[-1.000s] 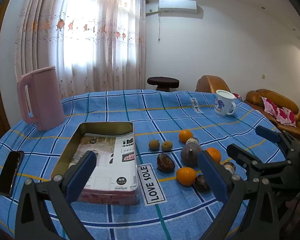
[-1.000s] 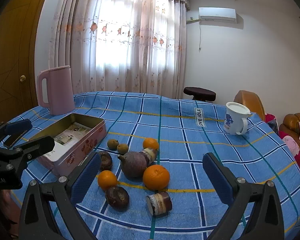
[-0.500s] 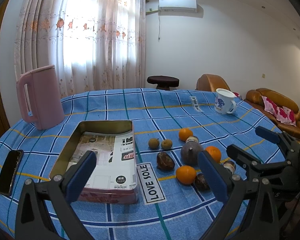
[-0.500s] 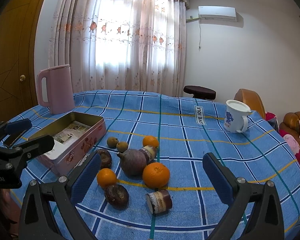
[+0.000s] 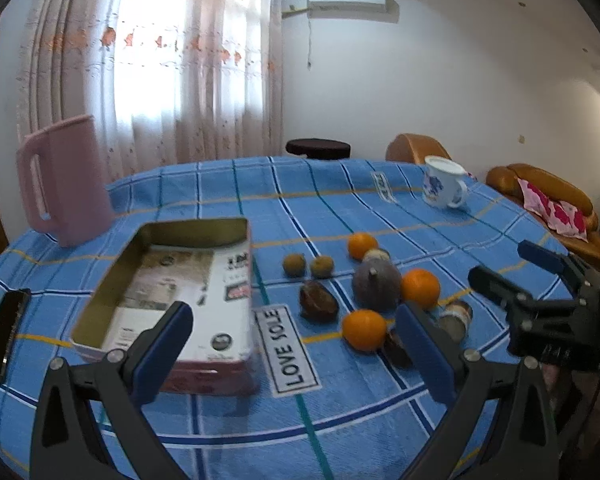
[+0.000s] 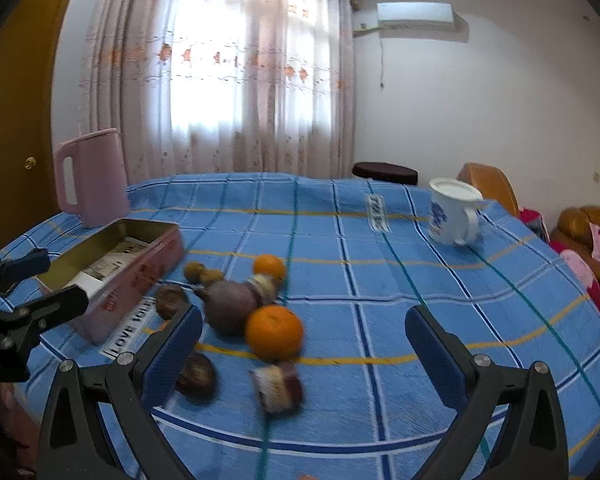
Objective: Organize fruits
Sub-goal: 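Move both tools toward the fruit cluster beside the pink tin, then grasp the dark brown fruit with left tool while right tool grasps the brown-white cake, then carry both items over the pink tin and open both tools to drop them, then move both tools back toward the oranges on the cloth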
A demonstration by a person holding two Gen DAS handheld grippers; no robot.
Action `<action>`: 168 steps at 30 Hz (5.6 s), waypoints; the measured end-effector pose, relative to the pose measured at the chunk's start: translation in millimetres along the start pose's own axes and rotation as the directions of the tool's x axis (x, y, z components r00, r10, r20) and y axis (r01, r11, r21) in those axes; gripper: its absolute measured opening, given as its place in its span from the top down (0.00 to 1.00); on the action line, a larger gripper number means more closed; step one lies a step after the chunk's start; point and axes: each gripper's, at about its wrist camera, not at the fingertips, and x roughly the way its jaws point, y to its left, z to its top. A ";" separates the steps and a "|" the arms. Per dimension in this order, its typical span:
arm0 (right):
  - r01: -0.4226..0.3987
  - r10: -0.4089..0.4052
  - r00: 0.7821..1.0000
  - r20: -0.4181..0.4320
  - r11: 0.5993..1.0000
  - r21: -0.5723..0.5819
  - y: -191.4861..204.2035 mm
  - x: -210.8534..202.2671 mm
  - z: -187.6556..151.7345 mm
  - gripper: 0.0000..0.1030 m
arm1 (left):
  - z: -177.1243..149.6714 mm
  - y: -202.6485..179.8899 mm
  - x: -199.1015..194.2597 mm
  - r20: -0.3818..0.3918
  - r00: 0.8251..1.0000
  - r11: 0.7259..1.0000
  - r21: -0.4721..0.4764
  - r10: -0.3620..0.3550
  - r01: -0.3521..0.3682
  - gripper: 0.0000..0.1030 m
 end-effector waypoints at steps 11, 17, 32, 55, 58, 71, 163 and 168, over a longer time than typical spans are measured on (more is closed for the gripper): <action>-0.077 0.069 0.988 -0.137 0.996 -0.050 -0.8 26.1 -23.5 0.35 | -14.9 -31.8 20.0 0.053 0.998 0.993 0.117 -0.032 0.026 0.00; -0.151 0.147 0.979 -0.142 0.988 -0.018 -5.1 22.6 -26.3 0.44 | -21.6 -45.9 28.7 -0.022 0.996 0.993 0.081 -0.089 0.090 0.05; -0.206 0.207 0.964 -0.169 0.978 0.023 -11.7 30.8 -36.4 0.66 | -26.5 -62.4 50.0 -0.150 0.970 0.980 0.033 -0.190 0.197 0.34; -0.206 0.211 0.969 -0.131 0.977 0.054 -20.2 29.0 -36.1 0.66 | -24.0 -76.2 68.9 -0.205 0.951 0.970 0.018 -0.233 0.241 0.63; -0.209 0.214 0.969 -0.124 0.977 0.049 -19.7 28.1 -36.5 0.66 | -25.1 -73.4 67.4 -0.201 0.947 0.966 0.009 -0.251 0.258 0.63; -0.212 0.211 0.975 -0.069 0.977 -0.007 -3.4 15.3 -31.3 0.66 | -20.2 -56.8 44.1 -0.108 0.970 0.975 0.024 -0.218 0.222 0.63; -0.334 0.328 0.942 -0.071 0.936 -0.114 64.4 62.5 44.7 0.64 | 33.8 149.2 13.6 0.045 0.979 0.963 -0.193 0.201 -0.189 0.20; -0.274 0.266 0.959 -0.094 0.957 -0.089 33.9 60.6 31.9 0.59 | 32.1 106.9 13.0 0.054 0.991 0.984 -0.136 0.126 -0.118 0.17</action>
